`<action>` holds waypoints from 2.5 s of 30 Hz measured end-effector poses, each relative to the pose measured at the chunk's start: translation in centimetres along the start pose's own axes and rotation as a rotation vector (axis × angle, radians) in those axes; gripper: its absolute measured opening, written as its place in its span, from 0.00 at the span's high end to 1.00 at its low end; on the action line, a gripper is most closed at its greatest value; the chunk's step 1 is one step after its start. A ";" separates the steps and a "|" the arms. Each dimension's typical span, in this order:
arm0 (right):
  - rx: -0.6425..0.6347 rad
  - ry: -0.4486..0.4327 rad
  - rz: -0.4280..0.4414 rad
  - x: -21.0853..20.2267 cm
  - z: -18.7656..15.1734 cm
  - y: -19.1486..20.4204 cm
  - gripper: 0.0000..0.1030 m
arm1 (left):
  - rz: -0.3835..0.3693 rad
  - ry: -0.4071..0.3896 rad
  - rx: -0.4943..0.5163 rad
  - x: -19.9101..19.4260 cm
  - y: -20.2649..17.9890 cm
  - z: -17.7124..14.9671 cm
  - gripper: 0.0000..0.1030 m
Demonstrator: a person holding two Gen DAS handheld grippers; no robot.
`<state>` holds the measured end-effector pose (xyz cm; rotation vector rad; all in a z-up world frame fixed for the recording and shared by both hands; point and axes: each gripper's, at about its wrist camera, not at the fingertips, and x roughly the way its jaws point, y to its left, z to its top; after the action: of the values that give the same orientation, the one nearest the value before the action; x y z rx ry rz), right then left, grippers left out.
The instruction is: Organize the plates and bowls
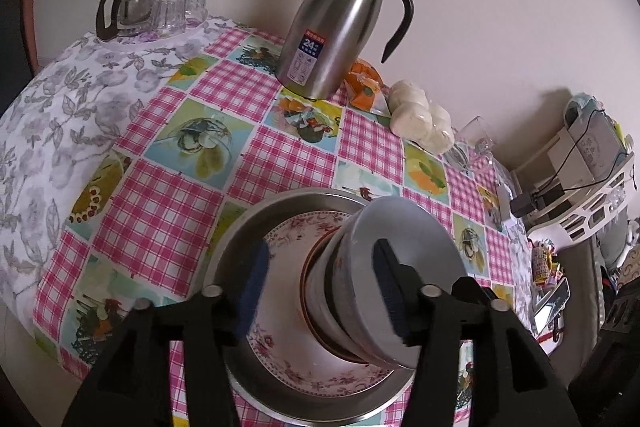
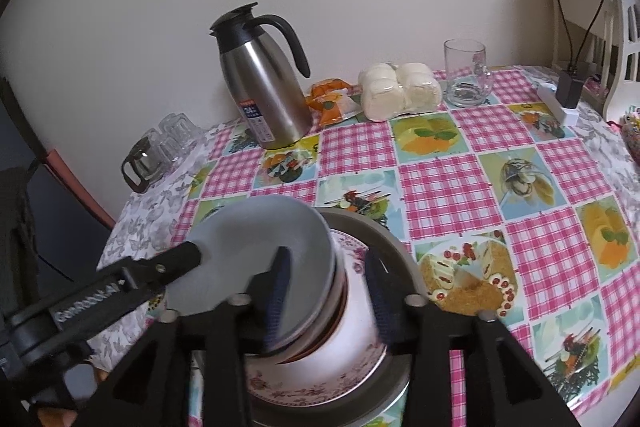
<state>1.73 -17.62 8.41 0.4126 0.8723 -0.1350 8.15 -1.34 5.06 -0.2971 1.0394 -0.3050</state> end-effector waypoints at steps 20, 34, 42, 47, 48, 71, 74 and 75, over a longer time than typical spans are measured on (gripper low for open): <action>-0.055 -0.013 -0.086 -1.4 -0.6 -0.8 0.00 | 0.126 -0.067 0.008 -1.8 1.7 -0.8 0.06; -0.065 -0.026 -0.114 -3.4 -2.4 -1.5 0.00 | 0.230 -0.051 0.076 -2.4 2.0 -4.1 0.05; -0.074 -0.019 -0.128 -4.3 -4.2 -2.0 0.00 | 0.240 -0.071 0.104 -3.7 1.9 -6.2 0.05; -0.078 -0.006 -0.133 -4.5 -5.2 -2.2 0.00 | 0.298 -0.070 0.149 -3.9 1.7 -7.7 0.05; -0.077 -0.004 -0.135 -4.5 -5.4 -2.3 0.00 | 0.310 -0.069 0.155 -3.9 1.7 -7.9 0.05; -0.103 0.039 -0.157 -4.9 -8.3 -2.3 0.00 | 0.365 0.006 0.207 -4.0 2.4 -11.9 0.05; -0.108 0.044 -0.159 -4.9 -8.7 -2.3 0.00 | 0.366 0.012 0.206 -4.1 2.5 -12.1 0.05; -0.108 0.046 -0.160 -4.9 -8.8 -2.3 0.00 | 0.369 0.013 0.208 -4.1 2.5 -12.2 0.05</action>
<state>-8.33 -16.46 6.47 0.2453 0.9535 -0.2253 -4.14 1.30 1.56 0.0856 1.0435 -0.0804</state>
